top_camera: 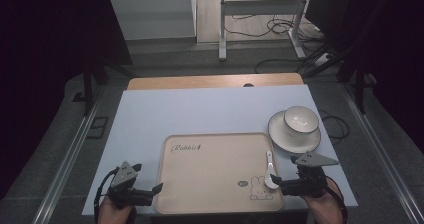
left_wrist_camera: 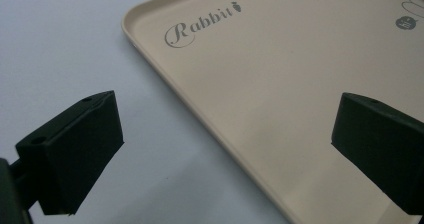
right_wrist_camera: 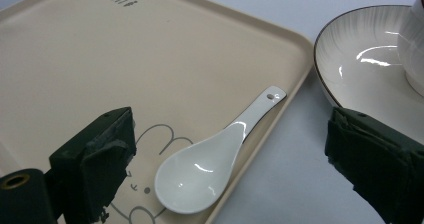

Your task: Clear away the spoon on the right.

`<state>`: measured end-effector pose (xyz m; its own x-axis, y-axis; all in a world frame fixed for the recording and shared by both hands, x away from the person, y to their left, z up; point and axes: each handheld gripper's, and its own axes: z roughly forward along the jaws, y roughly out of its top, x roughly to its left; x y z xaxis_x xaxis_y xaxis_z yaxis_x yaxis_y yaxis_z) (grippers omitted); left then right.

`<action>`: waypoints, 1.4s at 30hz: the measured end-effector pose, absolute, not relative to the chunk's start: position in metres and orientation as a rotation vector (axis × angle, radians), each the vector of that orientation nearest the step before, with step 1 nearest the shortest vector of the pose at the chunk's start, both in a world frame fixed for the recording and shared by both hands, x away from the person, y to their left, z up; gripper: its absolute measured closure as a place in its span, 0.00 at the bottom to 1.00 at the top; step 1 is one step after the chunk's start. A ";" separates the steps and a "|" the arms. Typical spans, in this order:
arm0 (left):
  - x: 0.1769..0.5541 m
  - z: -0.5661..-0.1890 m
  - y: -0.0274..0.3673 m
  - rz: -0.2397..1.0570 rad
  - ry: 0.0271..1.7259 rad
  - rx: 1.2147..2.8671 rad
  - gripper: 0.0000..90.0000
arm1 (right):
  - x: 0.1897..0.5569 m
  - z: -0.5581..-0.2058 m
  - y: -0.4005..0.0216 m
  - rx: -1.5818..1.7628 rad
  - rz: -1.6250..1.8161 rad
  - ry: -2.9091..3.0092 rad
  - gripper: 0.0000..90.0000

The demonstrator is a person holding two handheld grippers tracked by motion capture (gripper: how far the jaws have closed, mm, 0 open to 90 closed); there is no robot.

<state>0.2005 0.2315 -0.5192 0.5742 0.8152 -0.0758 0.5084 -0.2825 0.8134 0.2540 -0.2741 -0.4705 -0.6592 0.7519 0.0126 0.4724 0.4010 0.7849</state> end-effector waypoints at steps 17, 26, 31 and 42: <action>0.201 -0.519 0.232 0.455 1.062 1.950 0.00 | 0.239 -0.471 -0.289 1.080 1.131 2.281 0.00; 0.201 -0.519 0.232 0.455 1.063 1.950 0.00 | 0.230 -0.470 -0.300 1.105 1.123 2.243 0.00; 0.201 -0.519 0.232 0.455 1.062 1.949 0.00 | 0.226 -0.469 -0.305 1.106 1.119 2.225 0.00; 0.201 -0.519 0.232 0.455 1.061 1.949 0.00 | 0.220 -0.470 -0.315 1.139 1.106 2.200 0.00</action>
<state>0.2005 0.2320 -0.5193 0.5740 0.8152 -0.0768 0.5067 -0.2799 0.8154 0.2197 -0.3149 -0.4697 -0.5728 0.8196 -0.0101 0.4810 0.3461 0.8055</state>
